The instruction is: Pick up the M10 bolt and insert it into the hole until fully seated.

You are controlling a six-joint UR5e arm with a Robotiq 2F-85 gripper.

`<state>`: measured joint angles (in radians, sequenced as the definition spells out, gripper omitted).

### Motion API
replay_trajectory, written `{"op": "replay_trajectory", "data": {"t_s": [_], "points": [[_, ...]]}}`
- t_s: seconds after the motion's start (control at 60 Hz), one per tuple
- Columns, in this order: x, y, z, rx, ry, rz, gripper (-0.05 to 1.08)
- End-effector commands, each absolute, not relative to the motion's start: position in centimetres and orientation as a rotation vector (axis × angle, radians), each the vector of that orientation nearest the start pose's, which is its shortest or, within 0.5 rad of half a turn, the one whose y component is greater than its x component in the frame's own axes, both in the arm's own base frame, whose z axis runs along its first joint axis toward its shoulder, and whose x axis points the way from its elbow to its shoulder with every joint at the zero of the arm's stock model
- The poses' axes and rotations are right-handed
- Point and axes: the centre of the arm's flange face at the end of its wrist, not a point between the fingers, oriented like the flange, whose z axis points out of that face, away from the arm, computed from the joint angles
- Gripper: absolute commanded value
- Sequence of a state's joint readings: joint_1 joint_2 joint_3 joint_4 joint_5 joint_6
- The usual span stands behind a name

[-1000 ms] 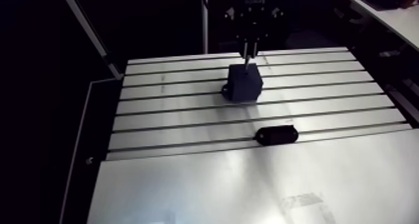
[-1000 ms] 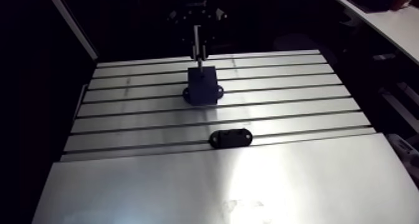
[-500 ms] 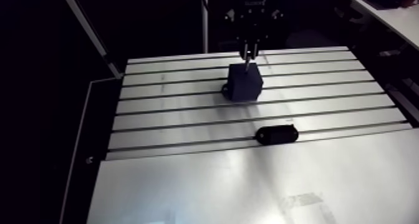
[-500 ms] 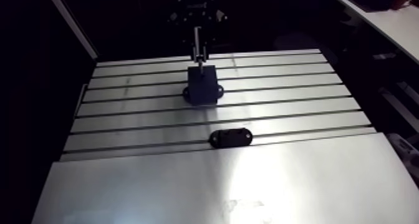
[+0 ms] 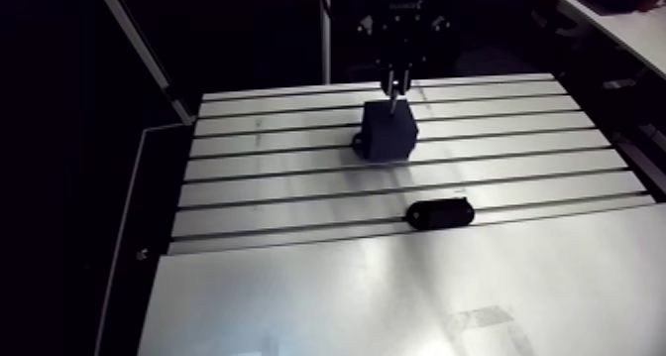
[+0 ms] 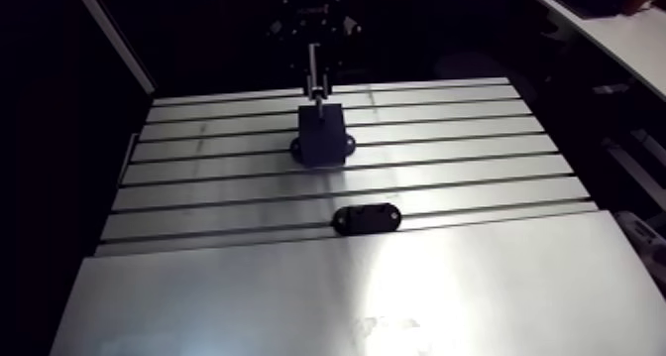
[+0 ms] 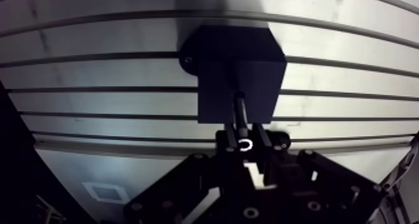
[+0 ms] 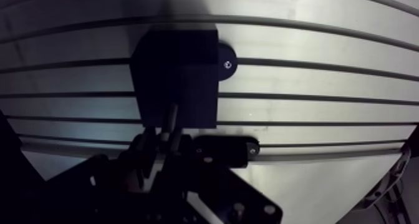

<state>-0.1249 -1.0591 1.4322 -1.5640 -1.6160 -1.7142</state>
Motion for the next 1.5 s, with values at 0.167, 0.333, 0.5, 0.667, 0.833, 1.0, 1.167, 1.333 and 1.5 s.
{"op": "replay_trajectory", "data": {"t_s": [0.167,0.333,0.5,0.667,0.833,1.0,1.167,1.333,1.5], "points": [[-63.89,-4.90,25.84,-0.036,2.755,-0.010,1.08],[-63.78,-4.82,25.65,-0.034,2.751,-0.011,1.08],[-63.79,-4.62,25.65,-0.031,2.751,-0.010,1.08],[-63.81,-4.41,25.65,-0.027,2.751,-0.009,1.08],[-63.83,-4.41,25.66,-0.026,2.753,-0.010,1.08],[-63.83,-4.41,25.66,-0.026,2.753,-0.010,1.08],[-63.86,-4.42,25.12,-0.024,2.744,-0.014,1.08],[-63.84,-4.62,25.11,-0.028,2.744,-0.013,1.08],[-63.92,-4.52,25.23,-0.026,2.746,-0.015,1.08]]}}
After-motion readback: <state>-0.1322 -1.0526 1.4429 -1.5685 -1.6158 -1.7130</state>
